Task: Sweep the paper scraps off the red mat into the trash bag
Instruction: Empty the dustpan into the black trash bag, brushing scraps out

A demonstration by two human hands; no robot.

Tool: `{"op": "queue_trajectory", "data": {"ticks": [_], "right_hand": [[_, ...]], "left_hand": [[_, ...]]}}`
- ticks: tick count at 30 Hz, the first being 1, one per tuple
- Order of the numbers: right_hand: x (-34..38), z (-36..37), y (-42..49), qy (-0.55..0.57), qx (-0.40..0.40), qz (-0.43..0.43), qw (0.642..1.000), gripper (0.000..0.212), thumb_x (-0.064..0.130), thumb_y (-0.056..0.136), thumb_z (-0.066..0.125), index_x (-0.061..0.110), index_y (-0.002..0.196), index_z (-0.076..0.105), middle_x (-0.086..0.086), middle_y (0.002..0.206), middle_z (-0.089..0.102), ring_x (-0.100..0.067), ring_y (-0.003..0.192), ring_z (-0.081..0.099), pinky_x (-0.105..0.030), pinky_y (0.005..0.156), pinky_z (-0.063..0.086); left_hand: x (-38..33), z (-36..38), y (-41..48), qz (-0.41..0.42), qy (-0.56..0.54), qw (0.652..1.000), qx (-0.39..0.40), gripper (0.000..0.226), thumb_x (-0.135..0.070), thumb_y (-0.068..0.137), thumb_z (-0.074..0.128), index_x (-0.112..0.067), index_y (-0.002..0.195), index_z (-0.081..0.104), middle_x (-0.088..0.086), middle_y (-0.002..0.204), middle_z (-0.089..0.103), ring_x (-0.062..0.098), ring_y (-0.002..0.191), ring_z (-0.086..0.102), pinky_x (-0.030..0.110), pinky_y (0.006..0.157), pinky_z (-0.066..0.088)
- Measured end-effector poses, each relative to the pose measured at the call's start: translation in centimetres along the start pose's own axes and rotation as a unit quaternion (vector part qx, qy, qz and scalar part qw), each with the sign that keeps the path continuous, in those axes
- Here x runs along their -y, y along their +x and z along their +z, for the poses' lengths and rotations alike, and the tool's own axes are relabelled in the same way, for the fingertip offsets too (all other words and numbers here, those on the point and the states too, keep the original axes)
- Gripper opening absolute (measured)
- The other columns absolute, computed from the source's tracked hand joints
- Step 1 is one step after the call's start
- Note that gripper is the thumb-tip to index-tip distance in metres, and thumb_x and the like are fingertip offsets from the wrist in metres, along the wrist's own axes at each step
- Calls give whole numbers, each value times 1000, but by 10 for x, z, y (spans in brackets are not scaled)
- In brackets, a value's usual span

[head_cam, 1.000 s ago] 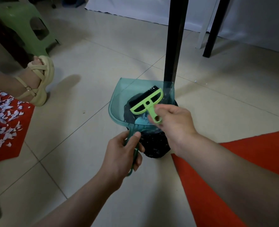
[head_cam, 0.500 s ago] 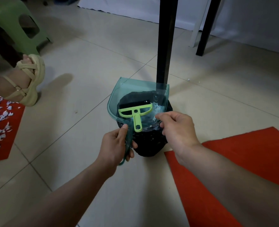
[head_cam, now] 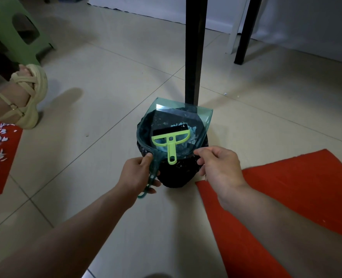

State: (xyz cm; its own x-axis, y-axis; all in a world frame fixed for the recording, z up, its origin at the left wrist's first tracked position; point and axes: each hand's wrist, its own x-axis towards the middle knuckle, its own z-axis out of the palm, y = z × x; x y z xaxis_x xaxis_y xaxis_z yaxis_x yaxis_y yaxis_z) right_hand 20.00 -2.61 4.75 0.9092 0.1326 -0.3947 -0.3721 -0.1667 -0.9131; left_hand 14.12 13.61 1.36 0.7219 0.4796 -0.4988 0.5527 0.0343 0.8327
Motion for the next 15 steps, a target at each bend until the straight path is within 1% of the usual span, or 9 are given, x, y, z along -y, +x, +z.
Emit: {"op": "queue_trajectory", "data": {"ticks": [3,7,9,12,14,15], "right_hand": [[-3,-2,-4,-5,4,9,1000,15,14,93,56,9,89,70,-2,68,53,-14,54,44,-14,39,35],[-8,-6,-8,-2,5,20,1000,15,15,93,56,9,90,70,-2,71,55,-14,55,46,-13,41,36],[-10,-10,-9,-5,3,21,1000,16,14,94,55,10,90,70,-3,72,56,-15,55,47,-14,41,36],[-11,-14,-8,4,-3,22,1000,17,11,94,54,7,90,70,-5,72,56,-16,54,45,-14,39,35],[-12,-17,-8,1,-6,24,1000,17,11,94,54,8,90,70,-5,72,56,-16,53,45,-14,39,36],[-13,-18,-8,-2,-7,25,1000,17,12,94,54,9,90,70,-4,71,57,-16,54,46,-14,39,36]], "left_hand": [[0,2,-3,-6,-3,1000,-17,35,-34,102,40,-8,94,62,18,89,66,30,66,69,45,62,58],[2,3,-4,-19,-3,999,-32,33,-33,102,41,-10,89,60,17,90,65,31,71,69,47,67,58],[4,3,-3,-25,-1,999,-40,33,-32,101,42,-7,93,62,18,92,66,31,73,69,47,68,58],[6,3,-2,-34,-10,998,-56,34,-28,99,44,0,100,64,22,93,68,30,73,68,46,73,57],[8,3,-1,-37,-10,998,-59,34,-26,98,44,0,100,65,22,95,69,29,74,66,43,74,55],[9,4,-1,-38,-9,997,-60,33,-26,97,43,-1,100,65,20,95,69,29,76,66,40,72,53]]}}
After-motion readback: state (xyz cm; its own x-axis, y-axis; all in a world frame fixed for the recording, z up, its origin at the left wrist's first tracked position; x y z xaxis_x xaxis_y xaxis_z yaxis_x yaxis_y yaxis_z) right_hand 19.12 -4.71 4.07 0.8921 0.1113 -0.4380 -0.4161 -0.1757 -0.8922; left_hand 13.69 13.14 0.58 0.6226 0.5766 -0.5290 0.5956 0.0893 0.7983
